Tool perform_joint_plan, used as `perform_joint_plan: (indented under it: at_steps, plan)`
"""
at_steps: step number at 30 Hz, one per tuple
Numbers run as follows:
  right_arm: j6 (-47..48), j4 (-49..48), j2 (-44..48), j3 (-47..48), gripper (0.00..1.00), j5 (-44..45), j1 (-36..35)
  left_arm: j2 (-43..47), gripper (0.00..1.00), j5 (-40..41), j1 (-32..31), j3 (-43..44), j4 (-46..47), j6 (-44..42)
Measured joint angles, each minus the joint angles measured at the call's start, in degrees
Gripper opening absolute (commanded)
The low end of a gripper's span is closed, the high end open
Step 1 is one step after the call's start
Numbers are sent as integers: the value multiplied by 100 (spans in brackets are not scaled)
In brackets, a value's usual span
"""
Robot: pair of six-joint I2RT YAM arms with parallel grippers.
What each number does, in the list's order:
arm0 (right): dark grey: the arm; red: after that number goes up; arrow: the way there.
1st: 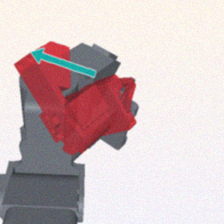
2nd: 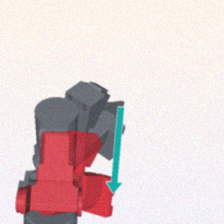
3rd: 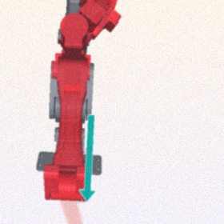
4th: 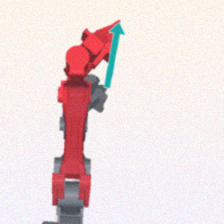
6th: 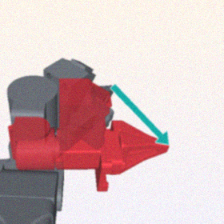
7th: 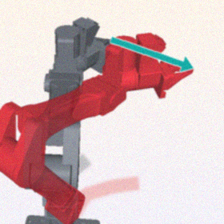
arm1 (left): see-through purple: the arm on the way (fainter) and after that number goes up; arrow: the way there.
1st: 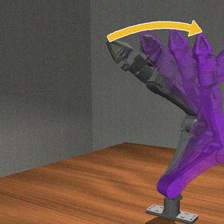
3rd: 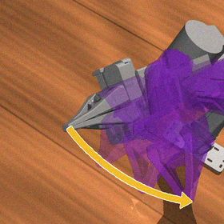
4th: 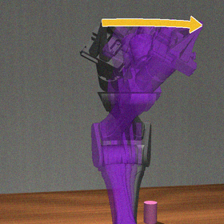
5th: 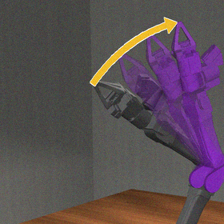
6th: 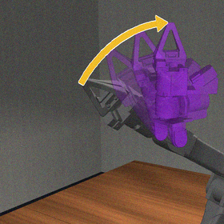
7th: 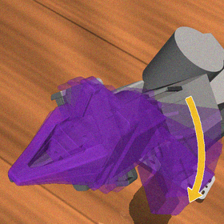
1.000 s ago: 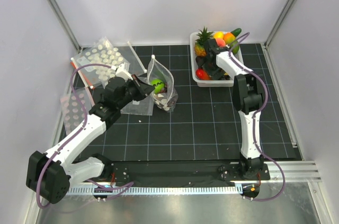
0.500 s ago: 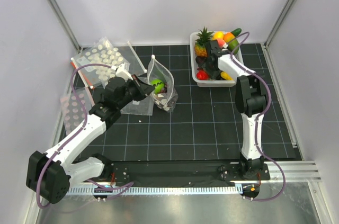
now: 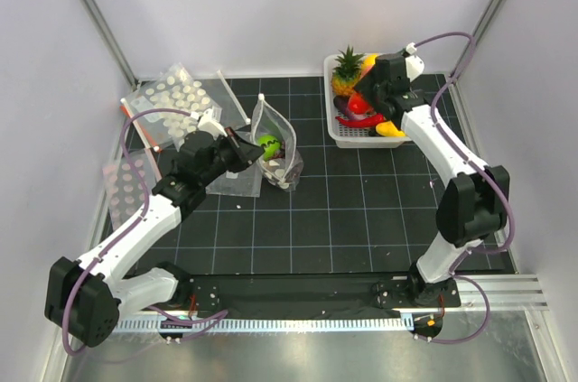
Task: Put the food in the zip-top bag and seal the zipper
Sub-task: Pick up the fake fruit from the bin, then place the fake fruit in the zipper food storage bag.
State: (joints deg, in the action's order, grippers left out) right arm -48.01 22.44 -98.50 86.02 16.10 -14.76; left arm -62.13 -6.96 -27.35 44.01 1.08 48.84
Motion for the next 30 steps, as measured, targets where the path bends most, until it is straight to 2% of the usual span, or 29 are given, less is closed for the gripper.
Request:
perform_joint_plan:
  at_steps: [6, 11, 18, 23, 30]
  plan:
    - [358, -498, 822, -413, 31, -195, -450, -39, 0, -201, 0, 0, 11, 52]
    - [693, -780, 1233, -501, 31, -232, -1390, -76, 0, -433, 0, 2, 81, 188]
    - [1115, -1250, 1261, -501, 31, -321, -2634, -216, 0, -721, 4, 2, 323, 483]
    - [1504, -1620, 1056, -529, 31, -219, -3001, -219, 0, -763, 50, -2, 354, 588]
    - [1919, -2439, 765, -1451, 33, -190, -3128, -17, 0, -691, 153, -157, 439, 686]
